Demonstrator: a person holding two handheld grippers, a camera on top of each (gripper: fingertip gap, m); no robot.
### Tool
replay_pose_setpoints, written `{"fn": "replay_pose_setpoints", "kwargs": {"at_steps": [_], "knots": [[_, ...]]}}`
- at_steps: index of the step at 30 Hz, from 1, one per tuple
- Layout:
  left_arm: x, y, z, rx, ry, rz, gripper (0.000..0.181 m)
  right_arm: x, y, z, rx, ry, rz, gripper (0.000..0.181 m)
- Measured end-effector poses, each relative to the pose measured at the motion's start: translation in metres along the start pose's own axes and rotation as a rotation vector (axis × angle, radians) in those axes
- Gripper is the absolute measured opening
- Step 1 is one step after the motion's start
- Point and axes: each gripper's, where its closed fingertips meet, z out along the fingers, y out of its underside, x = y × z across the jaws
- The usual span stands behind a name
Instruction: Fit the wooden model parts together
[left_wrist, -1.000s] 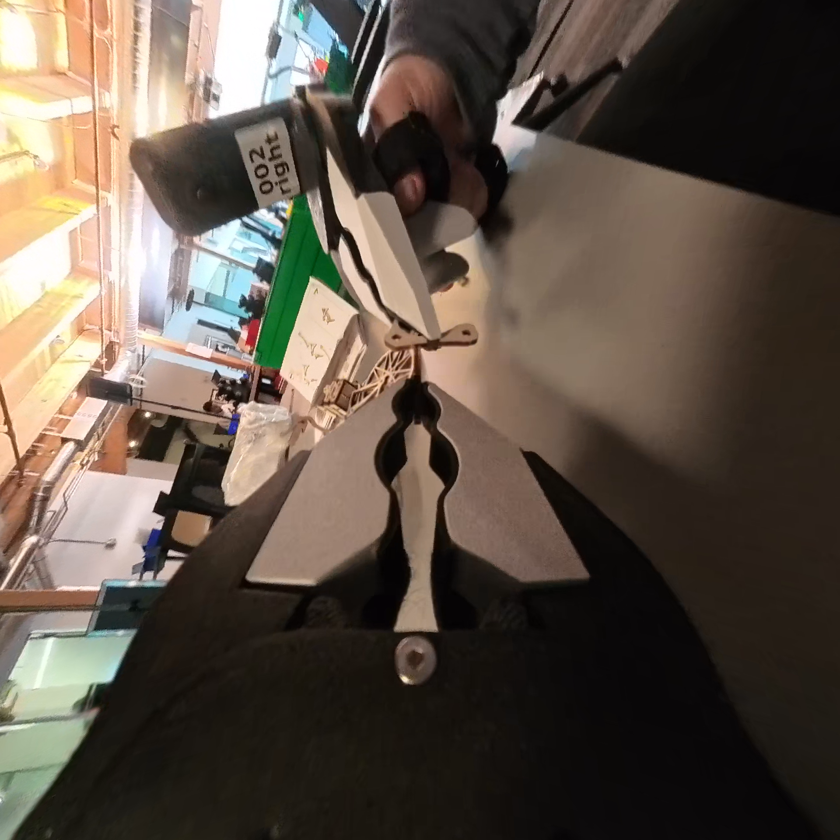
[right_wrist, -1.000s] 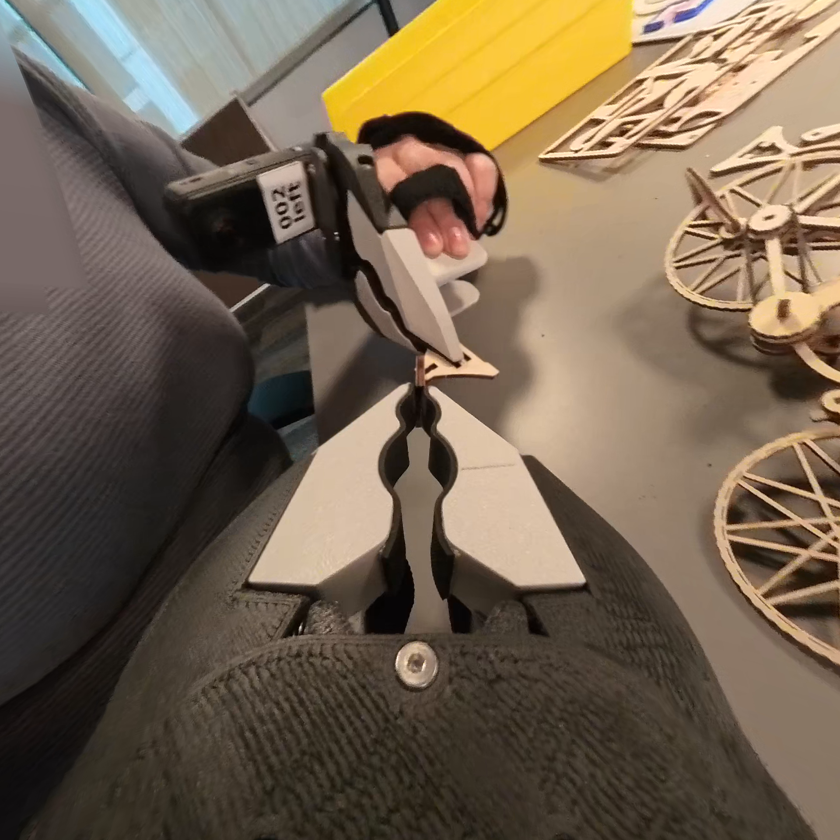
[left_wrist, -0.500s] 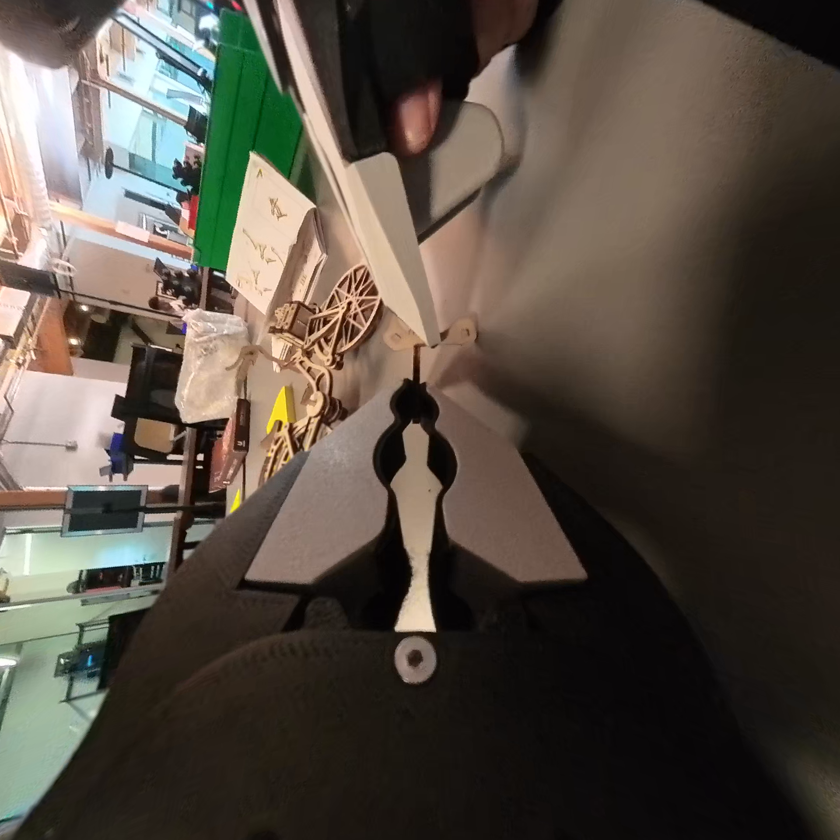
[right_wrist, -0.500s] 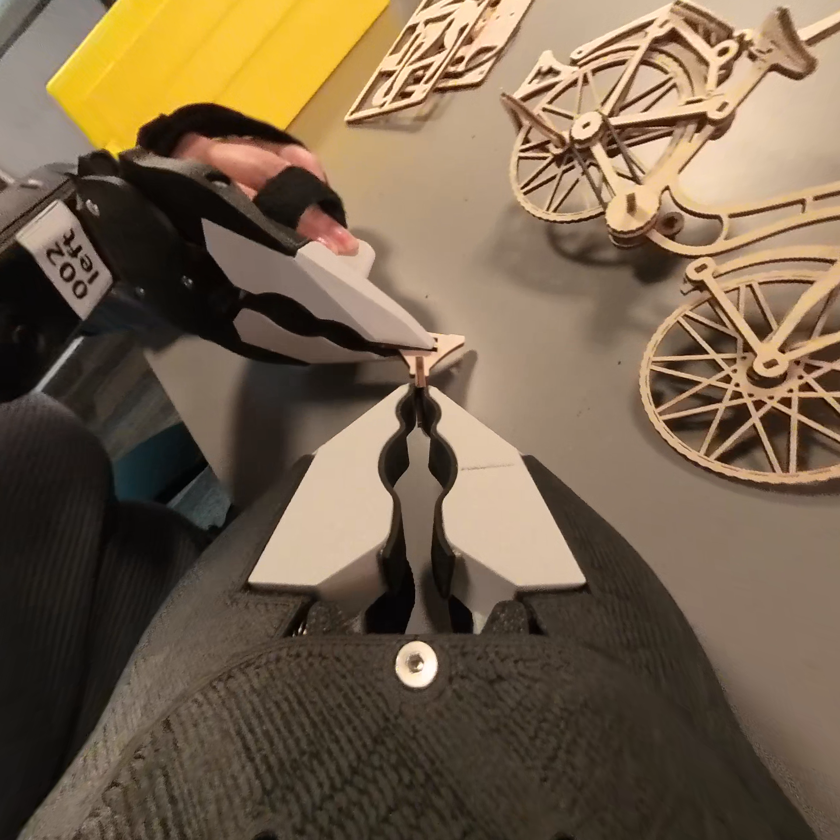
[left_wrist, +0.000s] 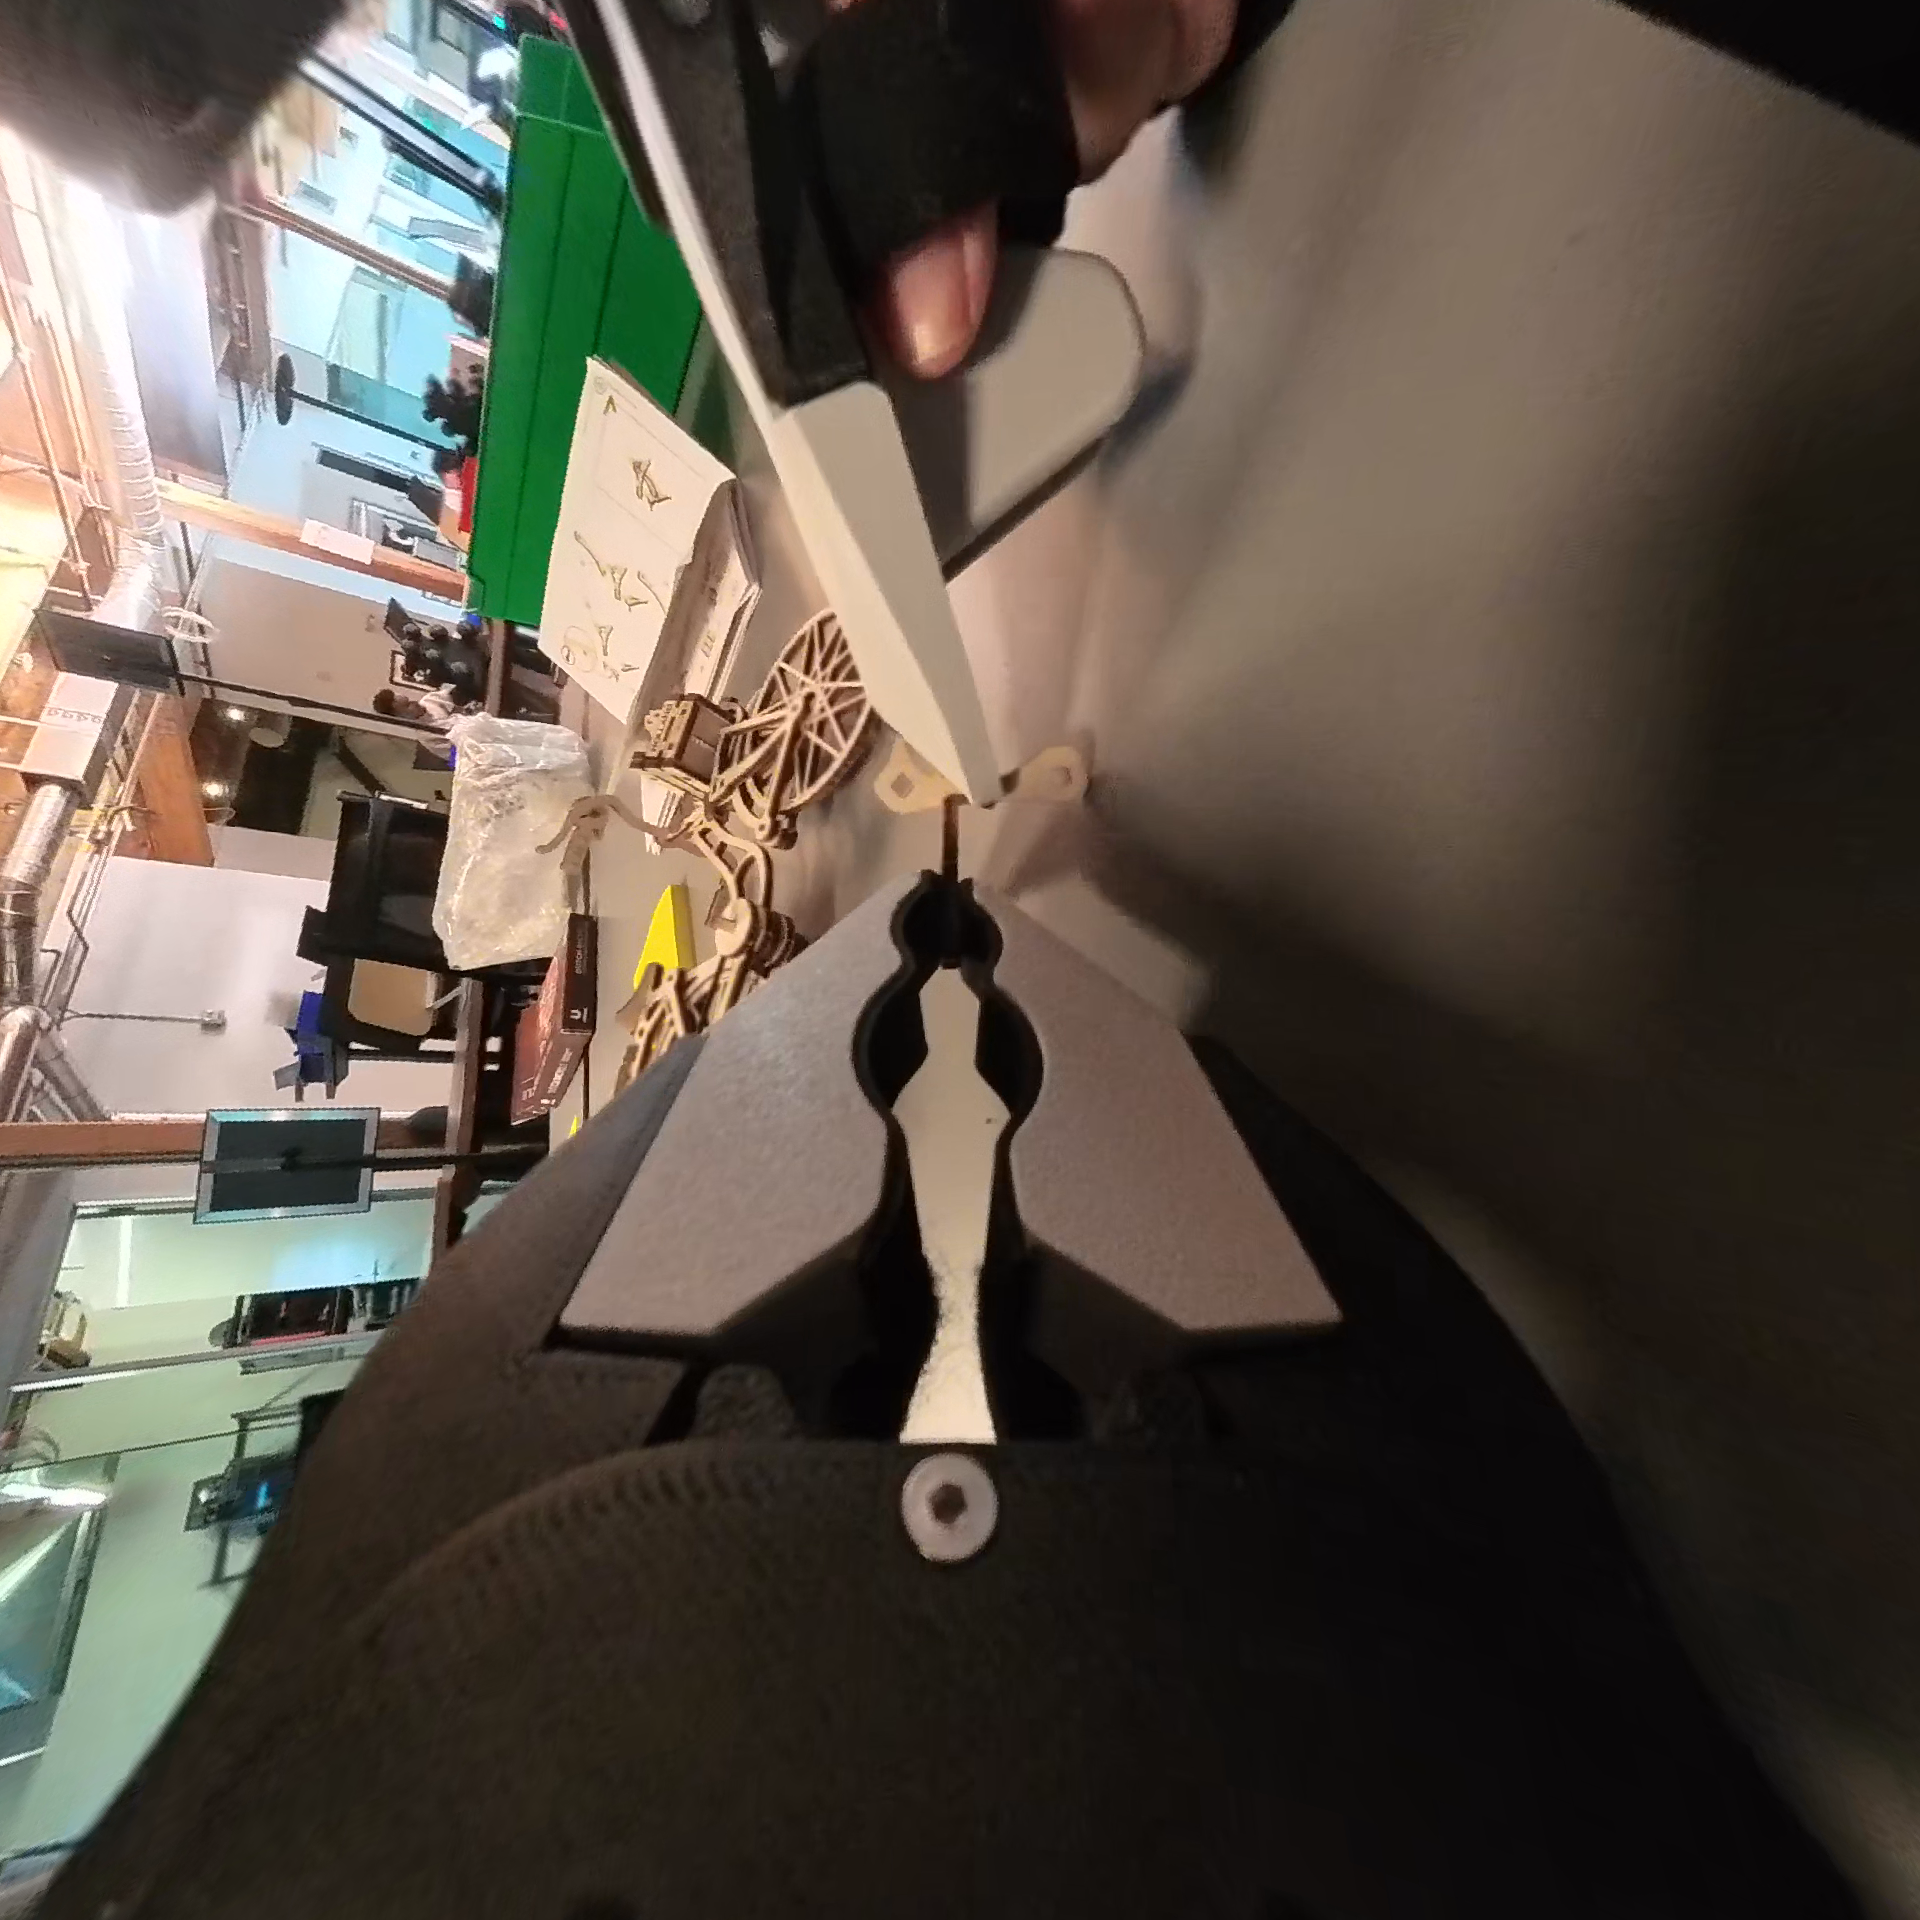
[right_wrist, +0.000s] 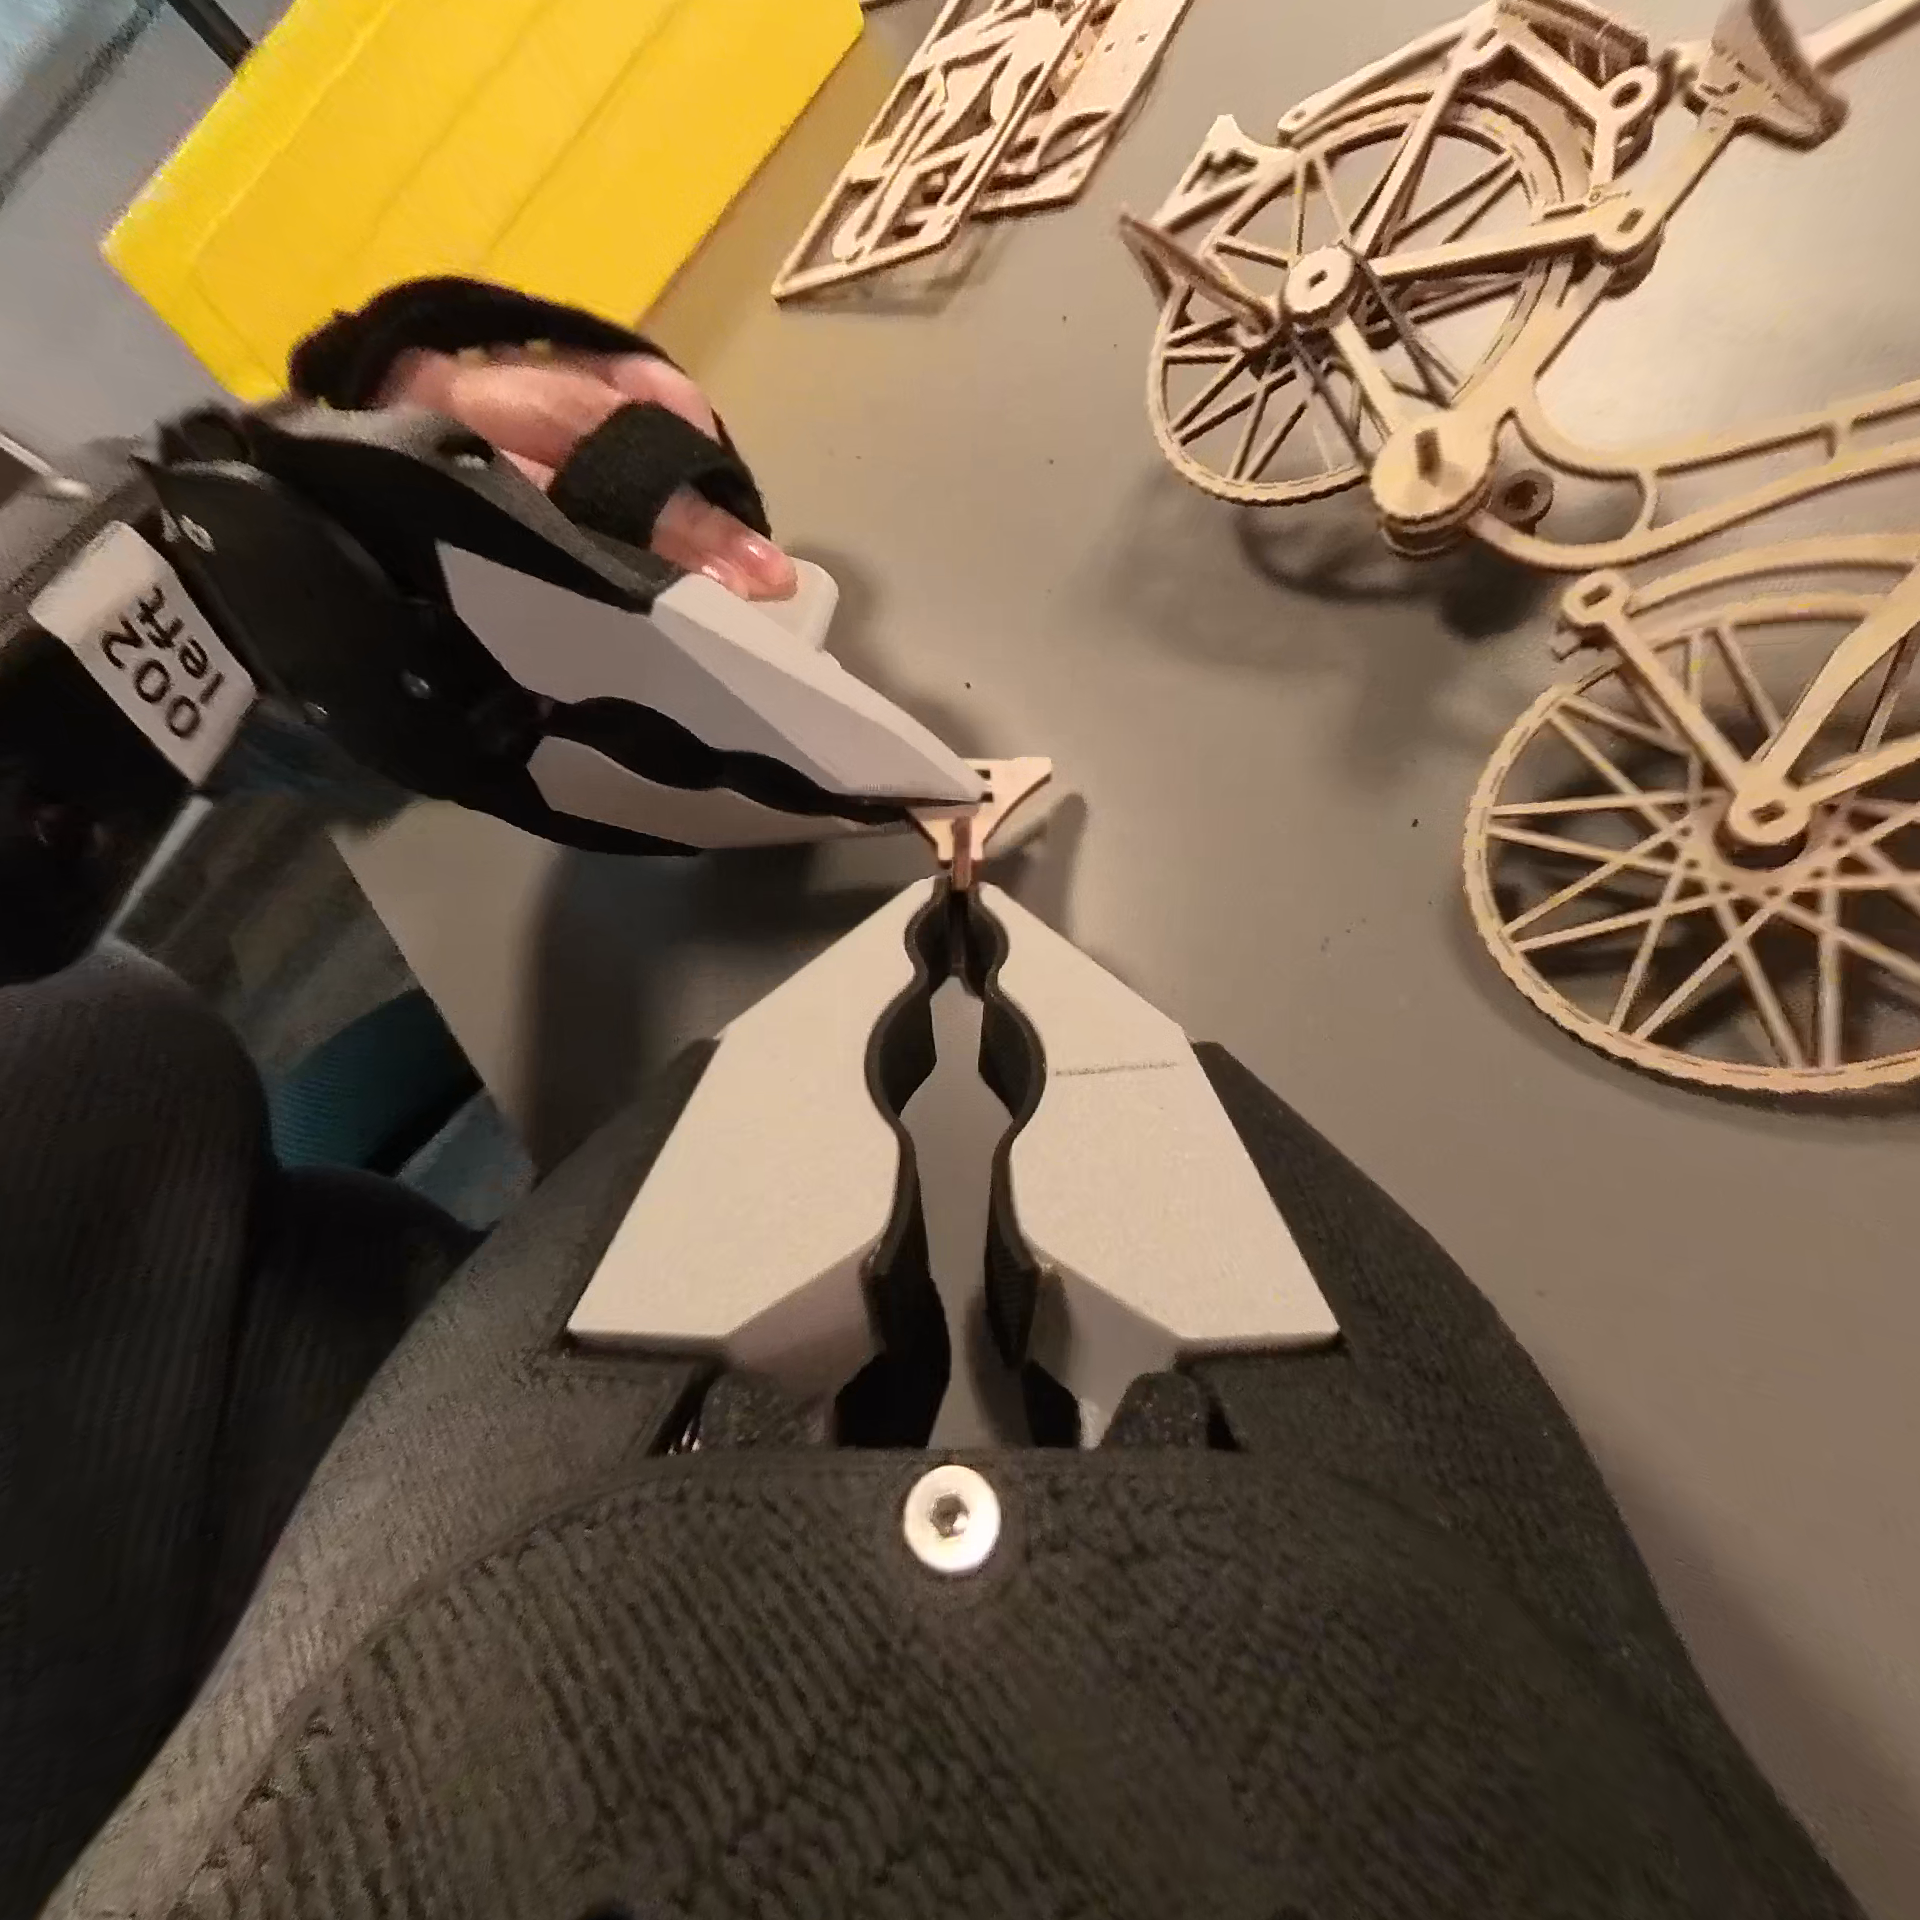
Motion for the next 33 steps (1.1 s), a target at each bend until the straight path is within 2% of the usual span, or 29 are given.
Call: {"fn": "replay_pose_setpoints", "kwargs": {"at_steps": [3, 8, 13, 21, 27, 33], "knots": [[-0.001, 0.001, 0.000, -0.006, -0.009, 0.014, 0.000, 0.000, 0.000, 0.000, -0.006, 0.024, -0.068, 0.000], [0.002, -0.004, -0.002, 0.019, -0.001, 0.038, 0.000, -0.004, 0.004, -0.002, -0.033, -0.056, -0.059, 0.000], [-0.003, -0.008, -0.006, 0.089, 0.016, -0.085, 0.000, -0.010, -0.003, -0.006, 0.011, -0.127, -0.062, 0.000], [-0.001, -0.019, -0.012, 0.198, 0.069, -0.133, 0.000, -0.022, 0.000, -0.014, 0.006, -0.232, -0.112, 0.000], [0.008, -0.012, -0.007, 0.118, 0.068, -0.015, 0.000, -0.013, 0.010, -0.005, -0.076, -0.161, -0.095, 0.000], [0.007, -0.008, -0.005, 0.081, 0.055, -0.008, 0.000, -0.010, 0.008, -0.003, -0.065, -0.109, -0.075, 0.000]]}}
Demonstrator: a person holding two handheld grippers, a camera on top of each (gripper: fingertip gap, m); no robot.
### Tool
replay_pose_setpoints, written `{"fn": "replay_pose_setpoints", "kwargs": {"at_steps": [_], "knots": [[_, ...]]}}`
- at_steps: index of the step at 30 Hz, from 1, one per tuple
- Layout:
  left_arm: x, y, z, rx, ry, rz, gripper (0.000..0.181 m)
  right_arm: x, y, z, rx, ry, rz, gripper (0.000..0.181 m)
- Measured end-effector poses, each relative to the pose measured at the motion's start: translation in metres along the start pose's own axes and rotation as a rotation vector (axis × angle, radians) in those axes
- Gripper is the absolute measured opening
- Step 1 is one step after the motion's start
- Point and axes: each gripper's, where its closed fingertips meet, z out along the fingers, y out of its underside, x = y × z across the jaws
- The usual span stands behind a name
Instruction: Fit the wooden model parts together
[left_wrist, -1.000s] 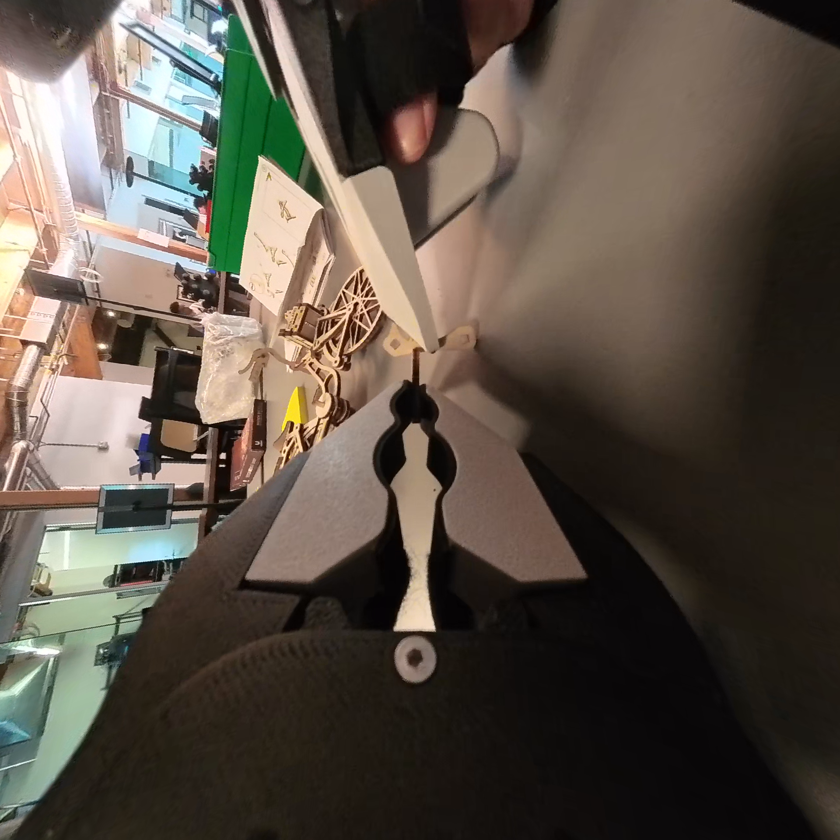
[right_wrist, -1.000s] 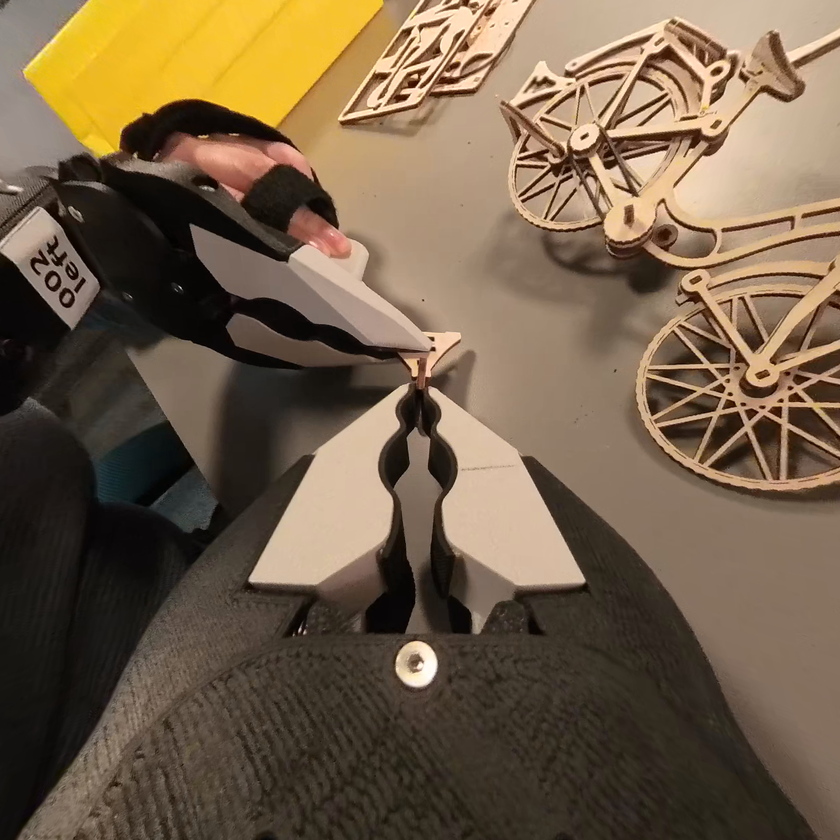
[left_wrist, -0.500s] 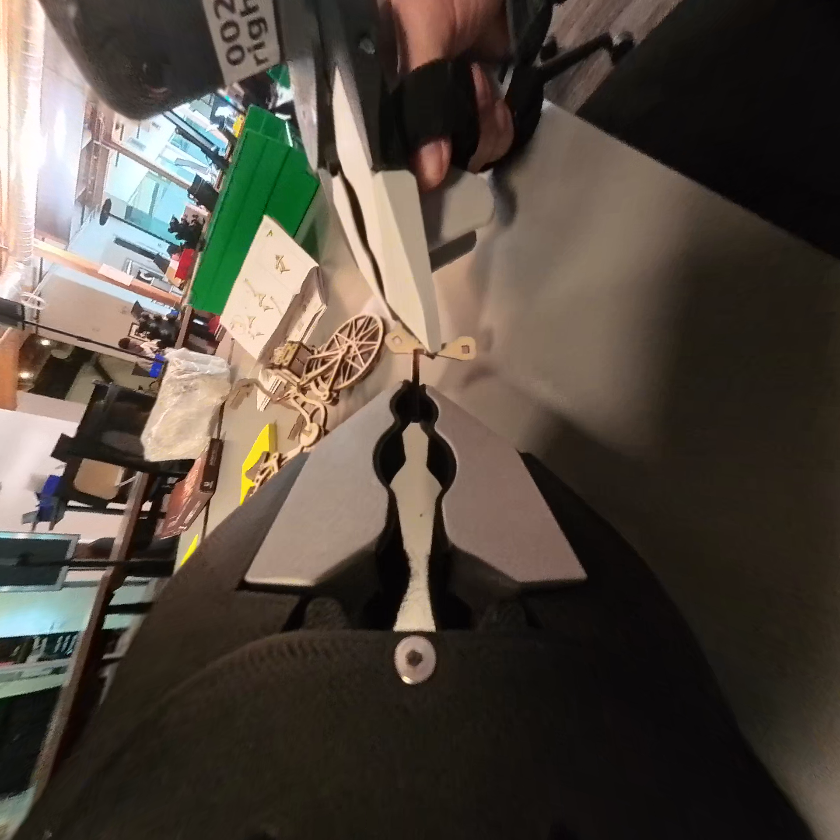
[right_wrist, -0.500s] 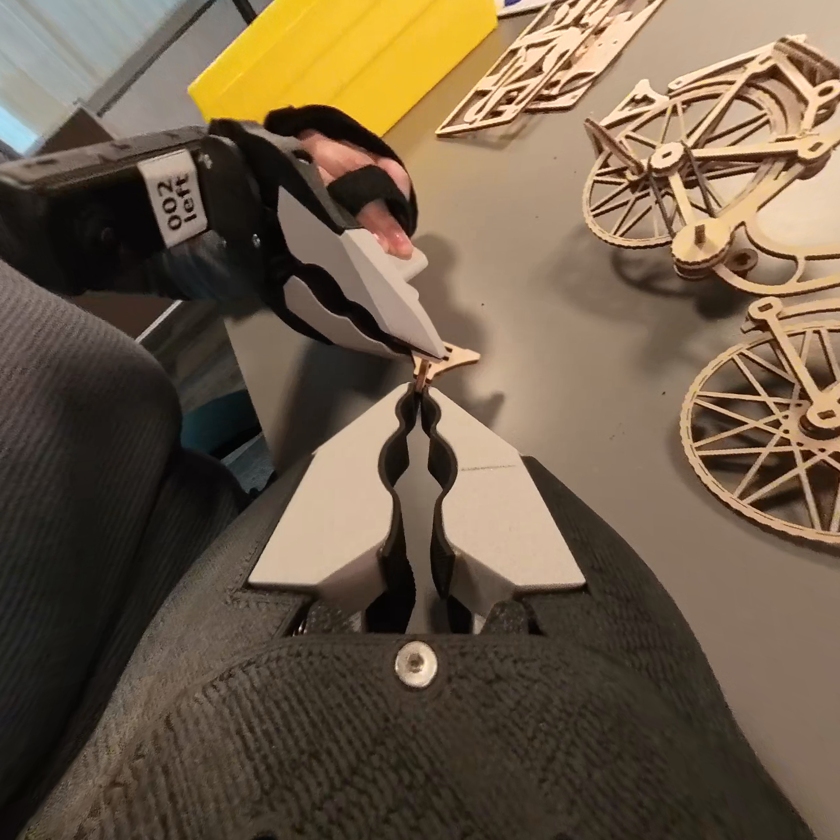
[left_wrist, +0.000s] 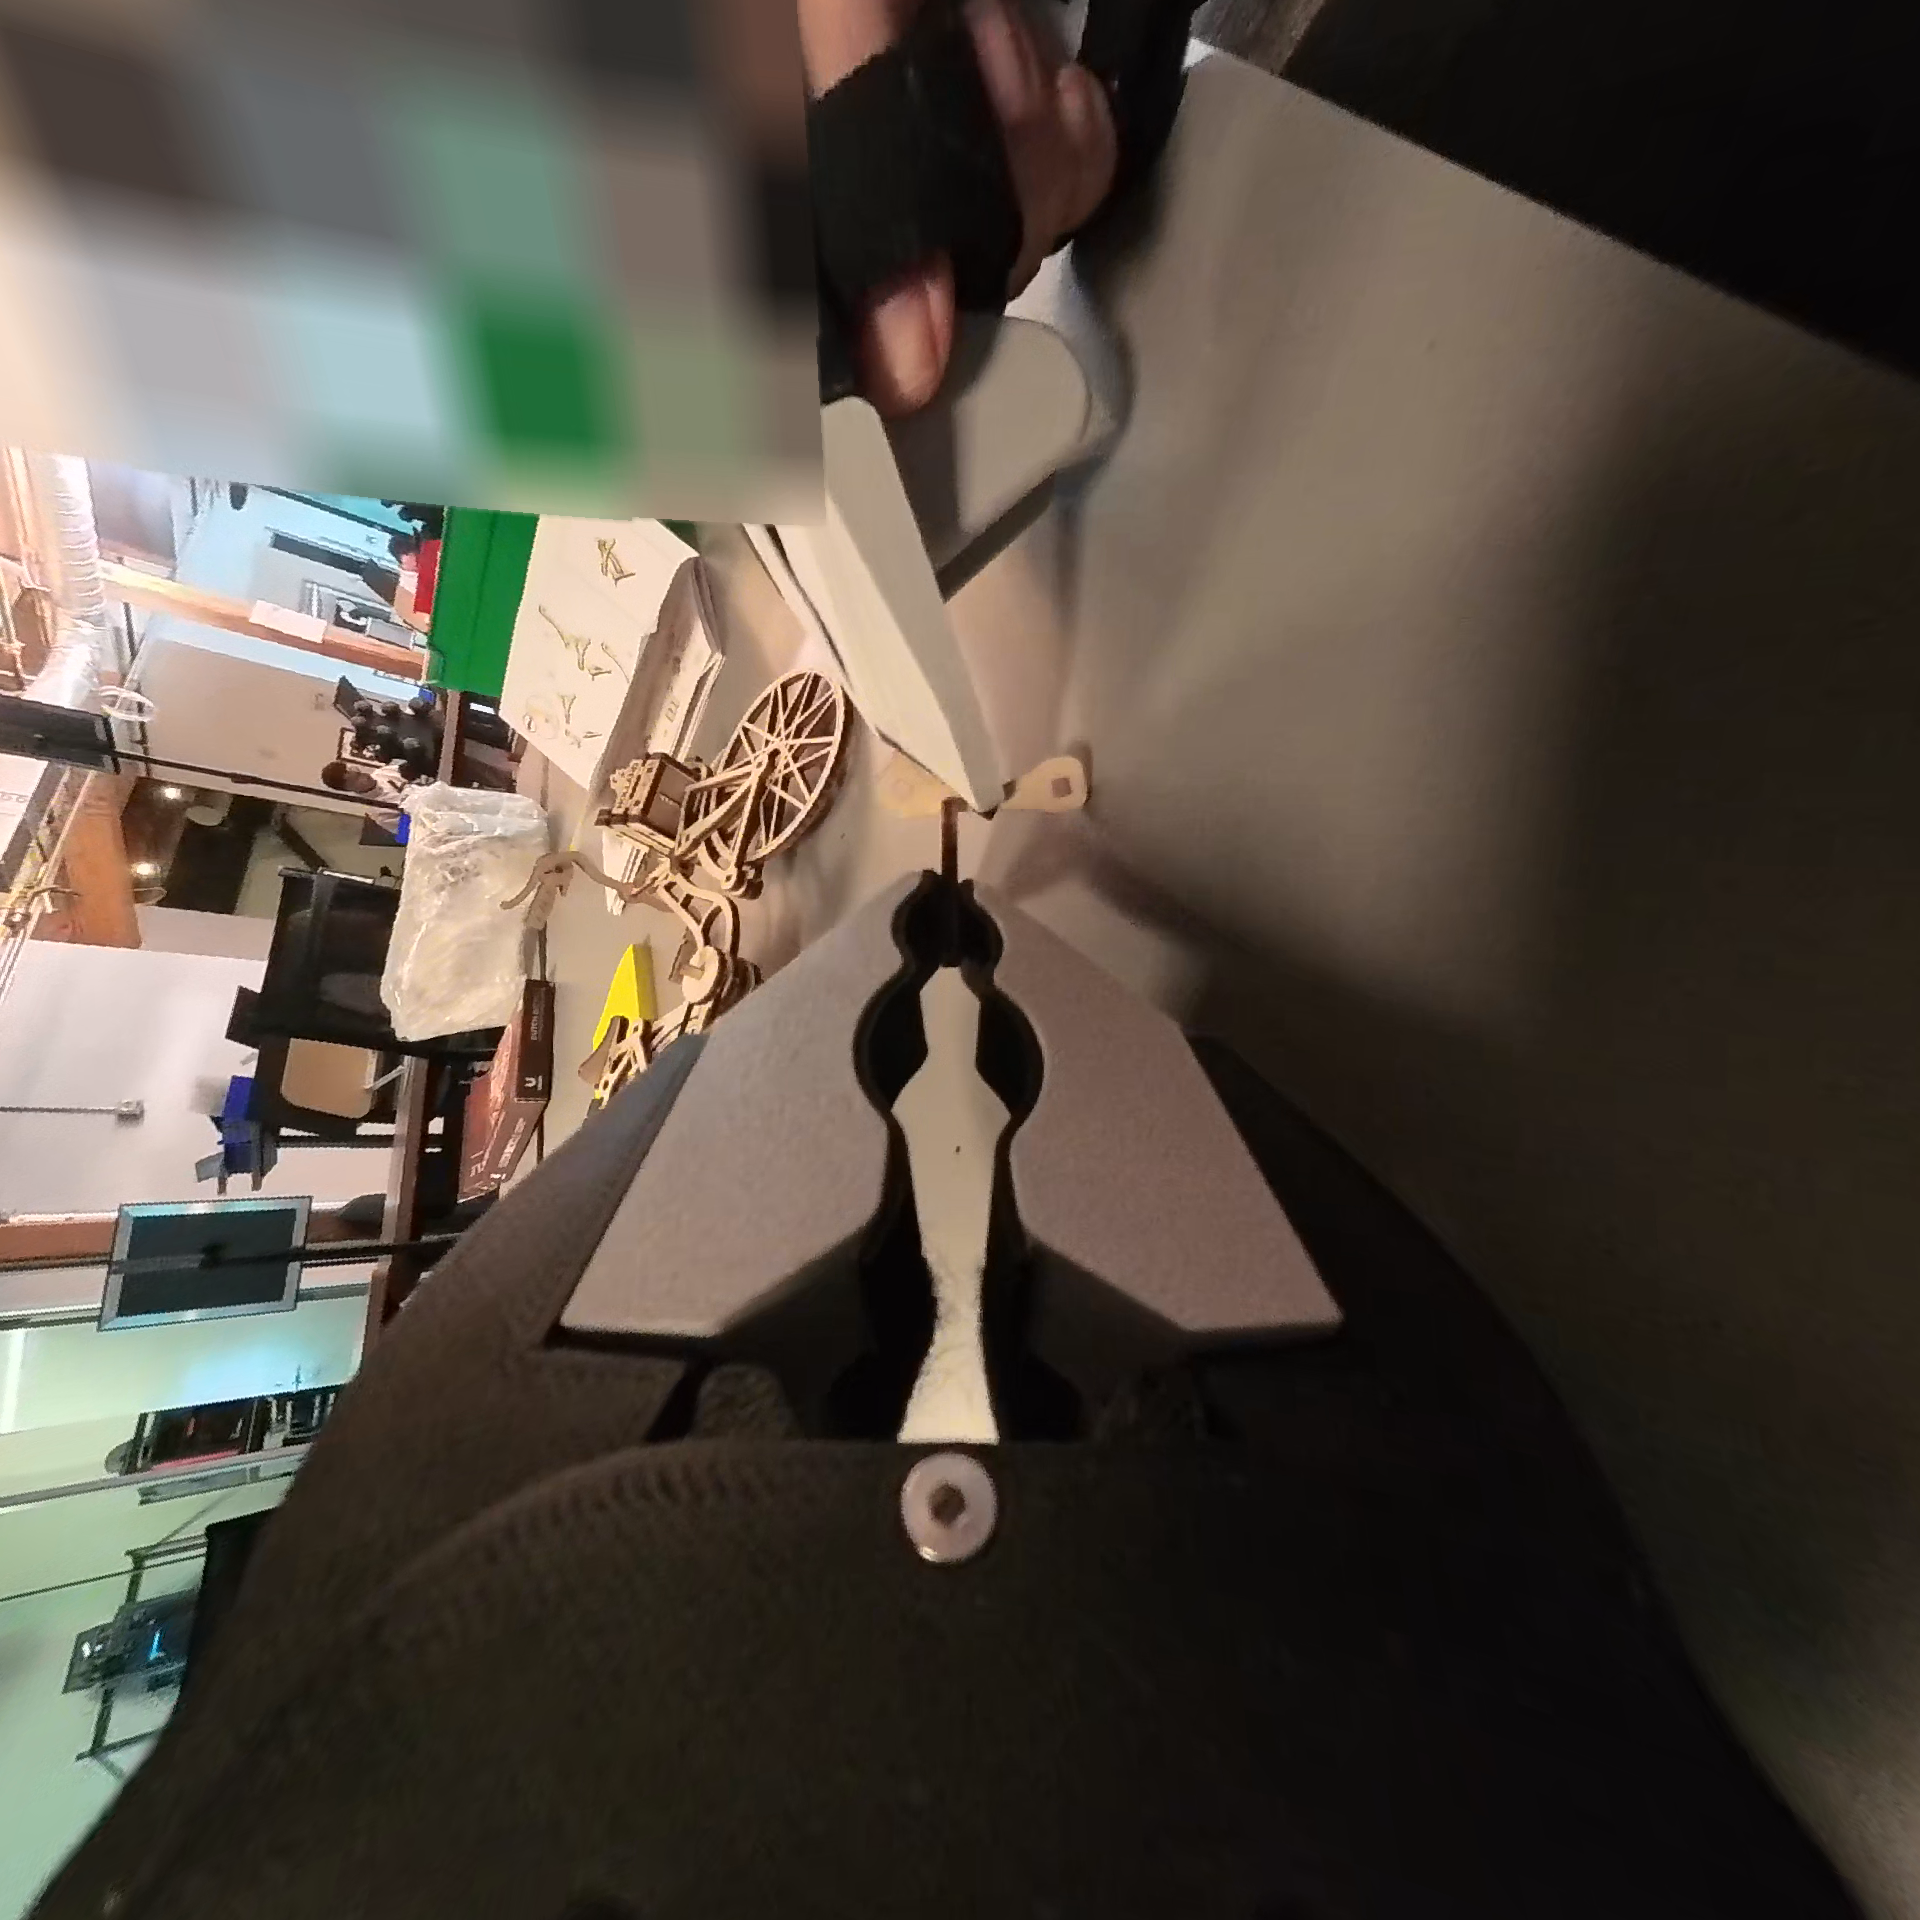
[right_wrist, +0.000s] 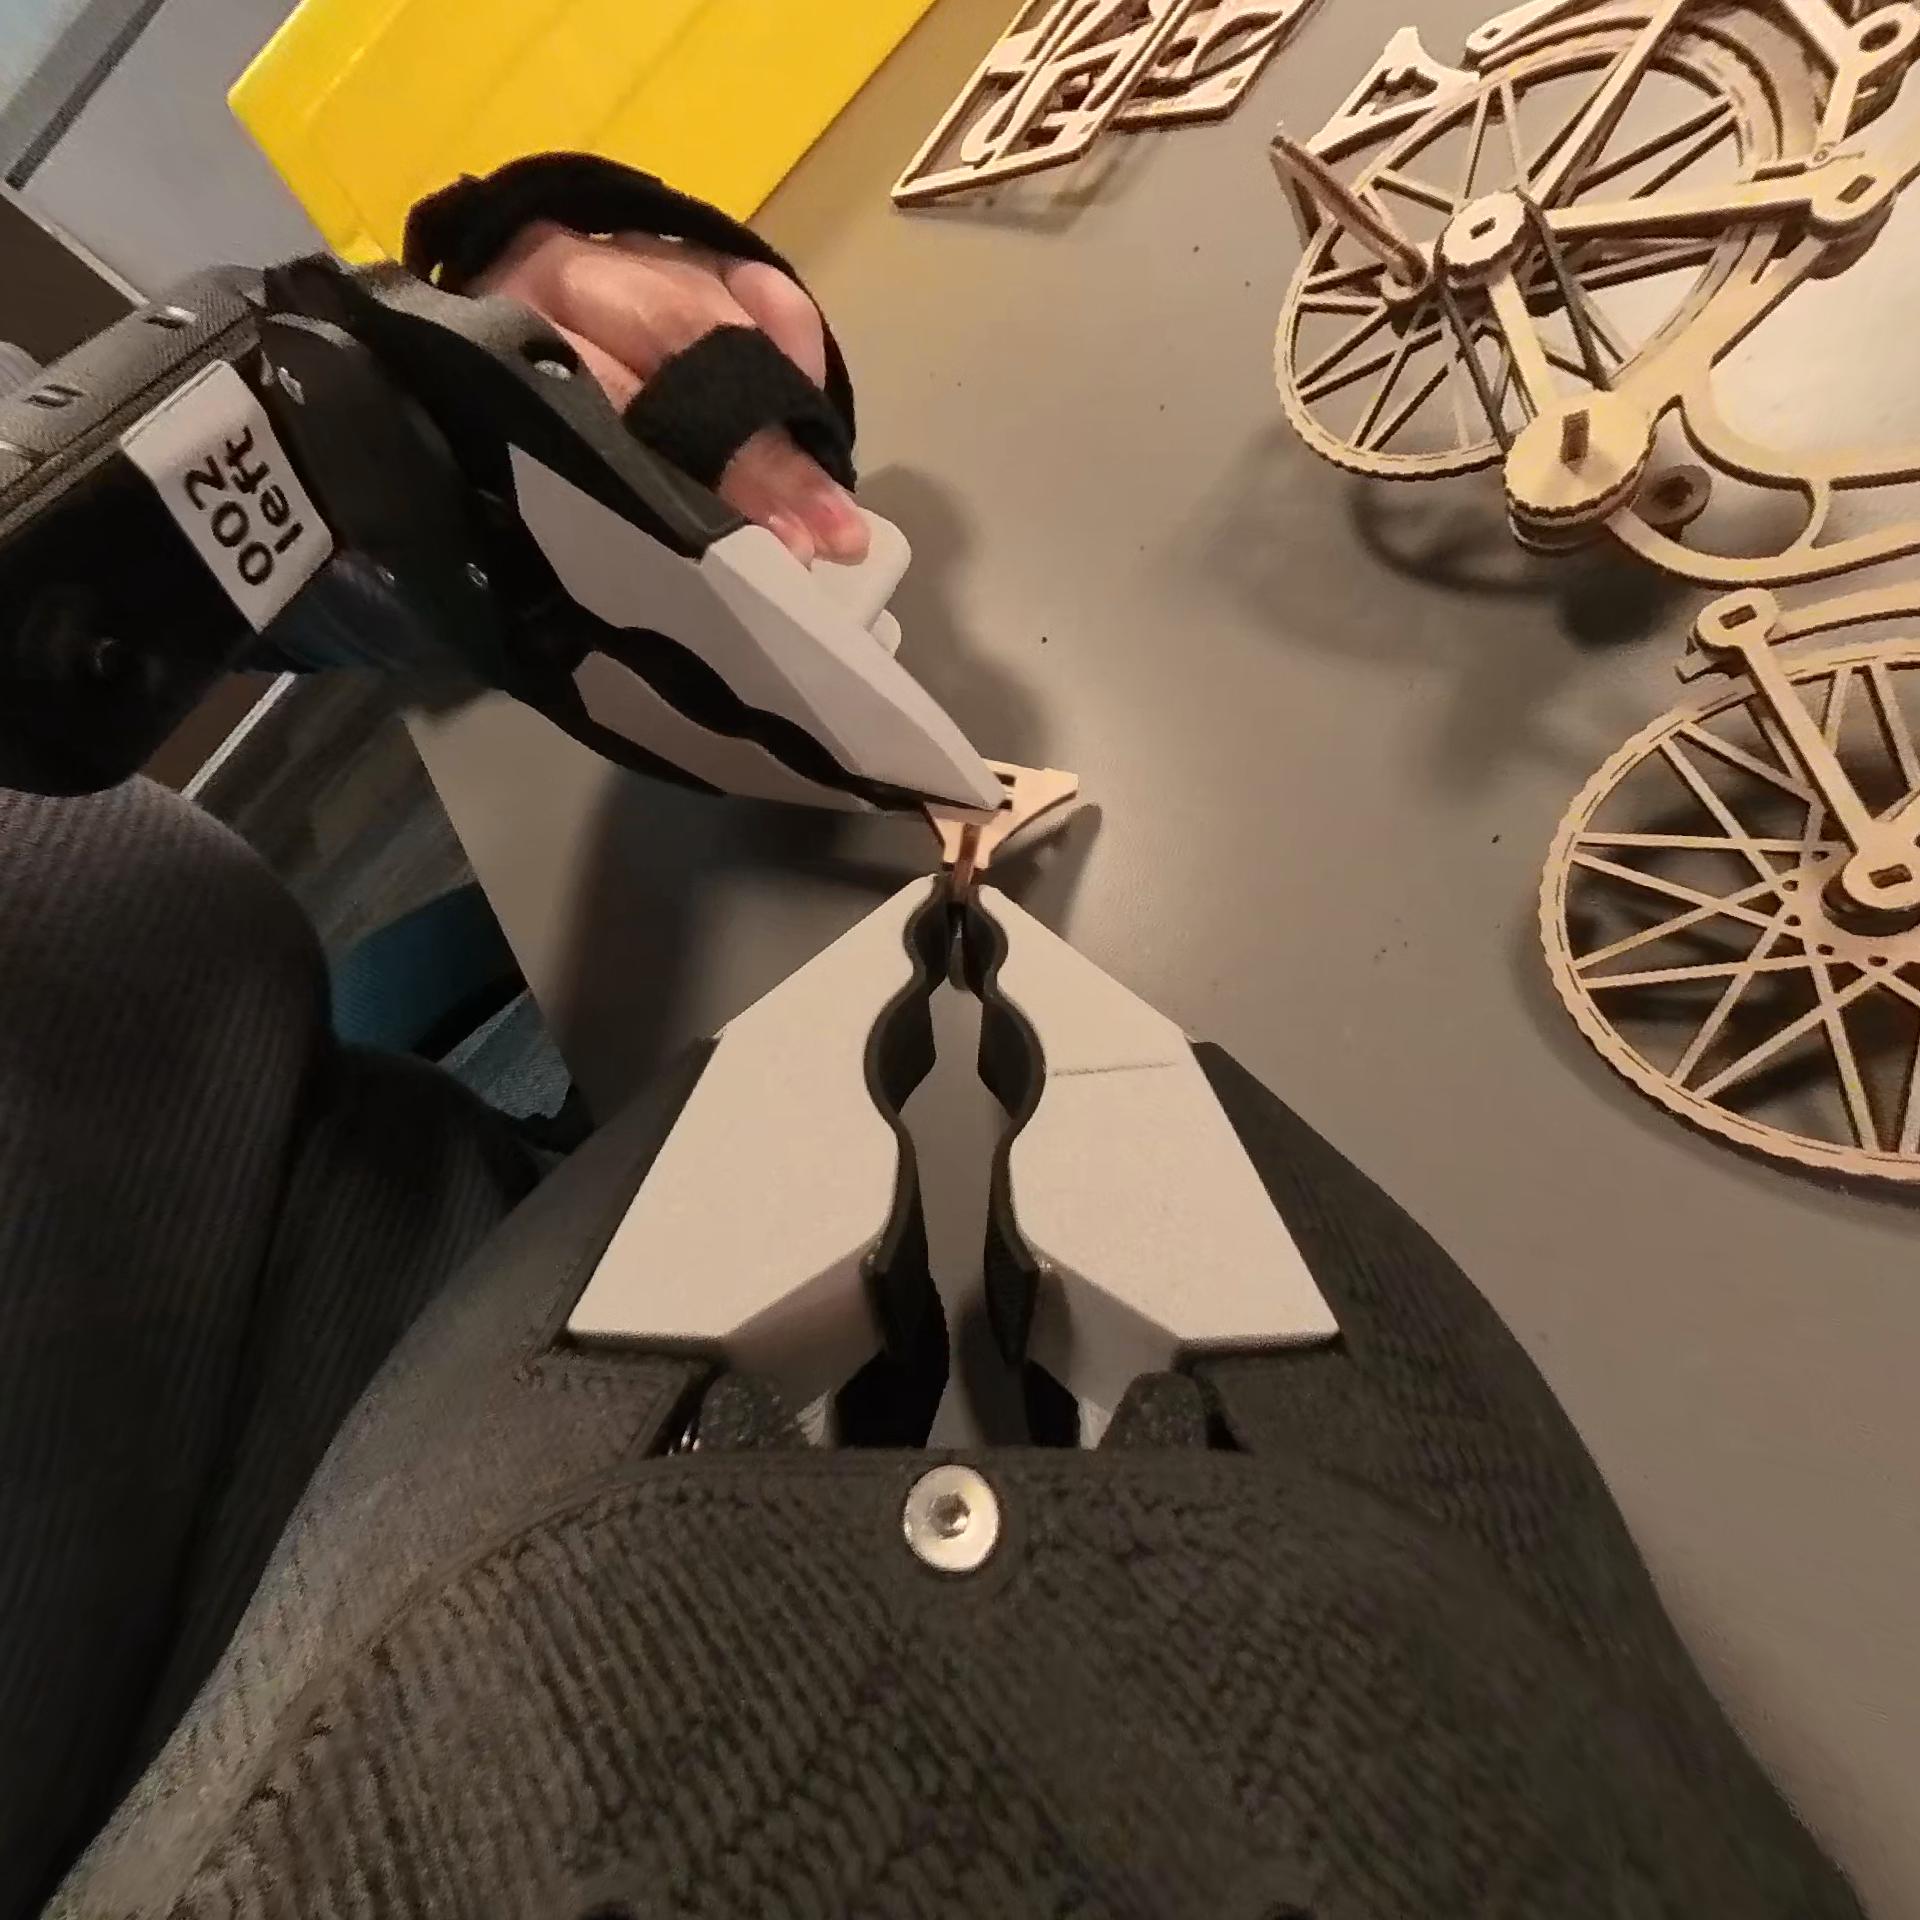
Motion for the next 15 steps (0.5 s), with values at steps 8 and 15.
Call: {"fn": "replay_pose_setpoints", "kwargs": {"at_steps": [8, 15], "knots": [[-0.0034, 0.0040, 0.0026, -0.018, -0.025, 0.012, 0.000, 0.0037, -0.0023, -0.0006, 0.032, 0.092, -0.062, 0.000], [-0.0034, 0.0023, 0.0027, -0.020, -0.033, 0.044, 0.000, 0.0029, -0.0007, -0.0018, 0.039, 0.126, -0.075, 0.000]]}}
